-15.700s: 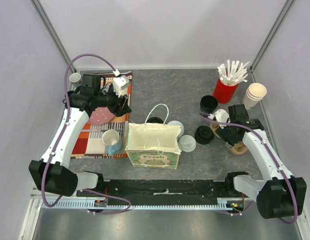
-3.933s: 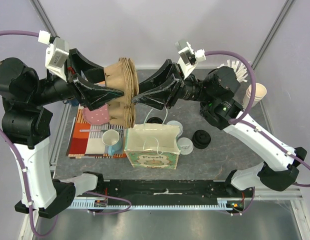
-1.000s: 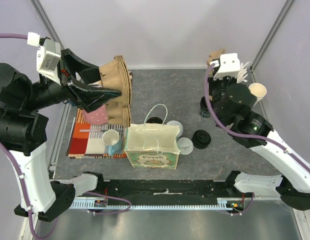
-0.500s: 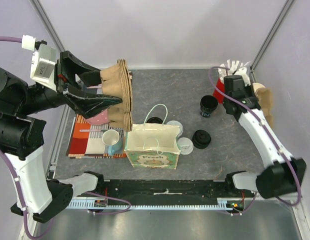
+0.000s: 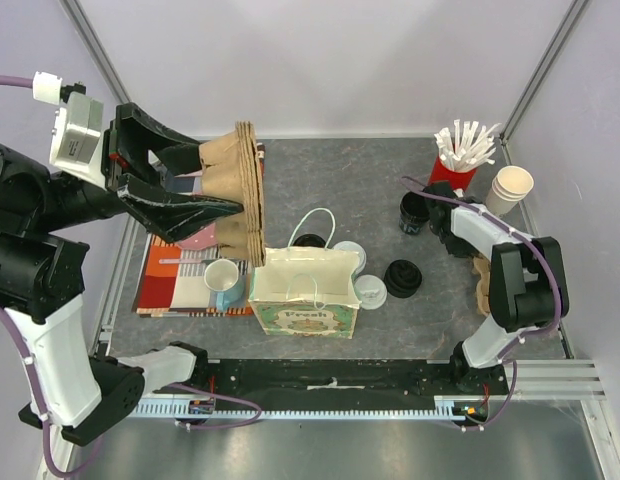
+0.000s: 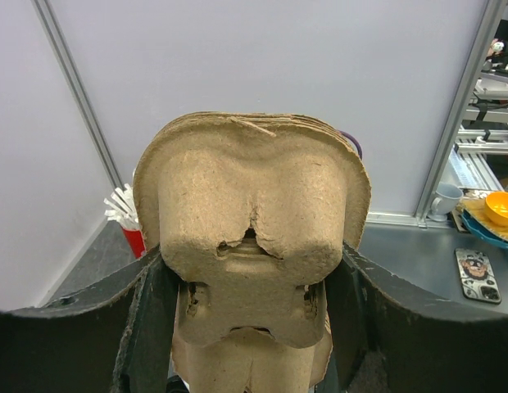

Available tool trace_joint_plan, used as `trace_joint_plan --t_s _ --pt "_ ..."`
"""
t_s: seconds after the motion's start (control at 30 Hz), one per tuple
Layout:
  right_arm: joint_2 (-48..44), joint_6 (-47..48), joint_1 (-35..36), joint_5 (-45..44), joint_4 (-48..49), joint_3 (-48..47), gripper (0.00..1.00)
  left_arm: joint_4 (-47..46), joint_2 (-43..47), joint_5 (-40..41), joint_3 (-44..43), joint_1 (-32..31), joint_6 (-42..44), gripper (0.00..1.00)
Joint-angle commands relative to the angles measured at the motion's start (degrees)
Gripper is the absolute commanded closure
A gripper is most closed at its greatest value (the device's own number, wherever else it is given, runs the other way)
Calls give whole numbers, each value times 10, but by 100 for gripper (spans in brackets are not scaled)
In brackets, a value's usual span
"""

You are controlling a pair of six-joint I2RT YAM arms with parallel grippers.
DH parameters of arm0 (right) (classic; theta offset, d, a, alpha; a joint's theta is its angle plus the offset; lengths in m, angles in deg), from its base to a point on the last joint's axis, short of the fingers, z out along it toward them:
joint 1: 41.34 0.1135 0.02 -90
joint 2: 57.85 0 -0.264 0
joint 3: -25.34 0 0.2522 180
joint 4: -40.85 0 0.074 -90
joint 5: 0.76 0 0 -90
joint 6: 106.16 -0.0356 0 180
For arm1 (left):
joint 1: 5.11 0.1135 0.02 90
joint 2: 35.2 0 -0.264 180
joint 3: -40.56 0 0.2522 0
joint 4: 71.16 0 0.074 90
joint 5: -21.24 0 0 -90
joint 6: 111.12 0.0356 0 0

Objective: Pack the takeout coffee

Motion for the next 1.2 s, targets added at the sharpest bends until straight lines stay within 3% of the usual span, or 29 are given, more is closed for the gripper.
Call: trace_joint_plan --t_s 0.0,0.07,0.23,0.3,0.43,0.63,0.73,0.83,0.87,0.93,0.97,1.0,1.07,1.17 --pt "0 -36 -2 30 -10 -1 62 -32 -9 -7 -15 -3 -26 98" --pt "-8 -38 -2 36 -19 -15 40 -33 -9 -5 -15 -4 -27 98" --pt "-51 -43 -3 32 -63 -73 19 -30 -8 -2 -14 -4 -18 98" --pt "-80 -40 -2 21 -81 -106 2 -29 -9 -1 -13 -3 -19 98" --pt "-147 -35 -2 0 -120 -202 2 -30 -9 1 -12 -3 -19 98" --pt "-238 -21 24 23 -104 -299 2 -34 -13 3 -15 -3 -22 98" --pt "-301 6 83 103 -34 -305 2 -38 -17 4 -15 -3 -24 98" --pt "-372 7 122 340 101 -262 2 -39 -19 6 -18 -3 -25 98" --pt "-387 -24 126 499 196 -223 2 -39 -19 7 -18 -3 -25 98" --pt "-405 -87 128 688 312 -183 2 -39 -19 8 -17 -2 -25 98" --pt "-406 -135 137 765 485 -133 2 -40 -19 9 -17 -2 -24 98" --pt "-406 -259 146 864 587 -104 2 -40 -19 8 -16 -2 -25 98" --pt "-400 -318 176 884 713 -84 2 -40 -19 9 -16 -1 -24 98" --pt "-383 -299 232 876 717 -104 2 -40 -22 6 -16 -1 -24 98"
